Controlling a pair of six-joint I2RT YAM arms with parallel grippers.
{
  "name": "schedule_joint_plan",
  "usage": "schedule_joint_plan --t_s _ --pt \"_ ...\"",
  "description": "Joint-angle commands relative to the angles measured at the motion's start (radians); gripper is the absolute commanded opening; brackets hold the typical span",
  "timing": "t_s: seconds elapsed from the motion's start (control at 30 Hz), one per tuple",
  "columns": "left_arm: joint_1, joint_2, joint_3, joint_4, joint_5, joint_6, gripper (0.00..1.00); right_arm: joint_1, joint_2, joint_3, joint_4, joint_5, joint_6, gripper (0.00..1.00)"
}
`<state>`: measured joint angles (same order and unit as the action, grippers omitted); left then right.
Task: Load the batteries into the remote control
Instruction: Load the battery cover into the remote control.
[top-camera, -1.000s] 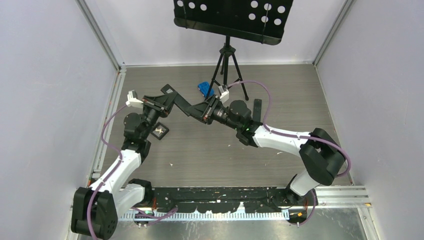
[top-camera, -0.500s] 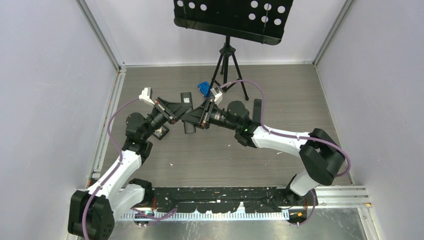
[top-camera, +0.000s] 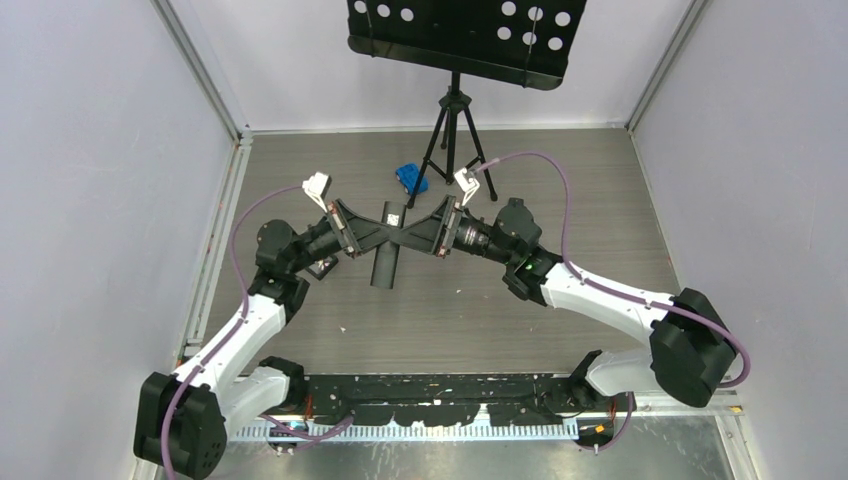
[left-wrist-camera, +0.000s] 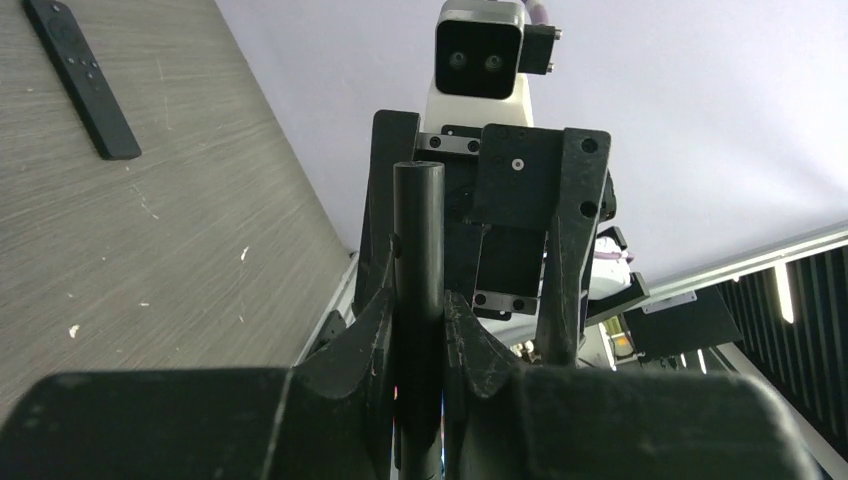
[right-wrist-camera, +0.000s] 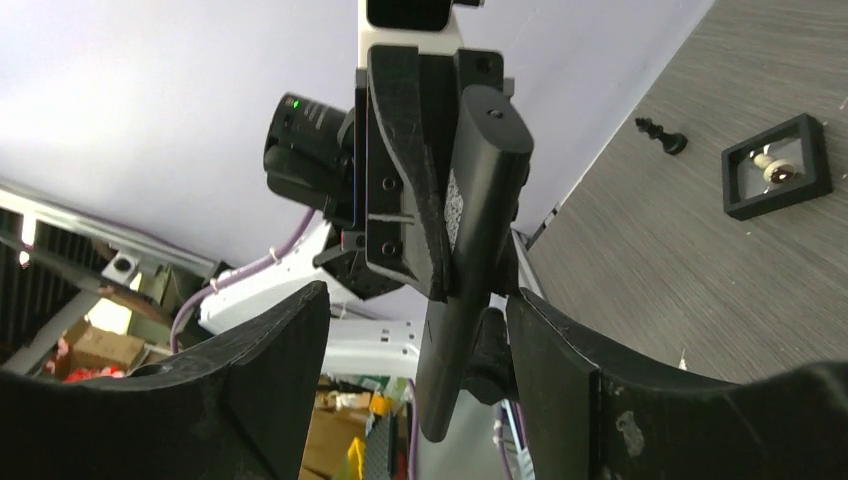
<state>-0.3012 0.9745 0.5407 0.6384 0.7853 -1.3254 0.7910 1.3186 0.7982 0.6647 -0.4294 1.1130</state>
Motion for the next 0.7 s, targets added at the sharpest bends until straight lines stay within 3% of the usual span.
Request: schedule_joint_plan --t_s 0.0,0.3,0.67 --pt "-0.003 -0.001 0.046 0.064 0.053 0.014 0.00 0.002 0.004 0.031 0.042 -0.129 -0.071 0.71" --pt "-0.003 -0.004 0.050 0.070 0.036 -0.003 0.00 0.027 0.019 0.026 0.038 -0.120 -0.097 0.66" --pt "-0.004 0.004 0.026 0.141 -0.017 -0.054 0.00 0.059 0.087 0.031 0.136 -0.097 -0.019 0.30"
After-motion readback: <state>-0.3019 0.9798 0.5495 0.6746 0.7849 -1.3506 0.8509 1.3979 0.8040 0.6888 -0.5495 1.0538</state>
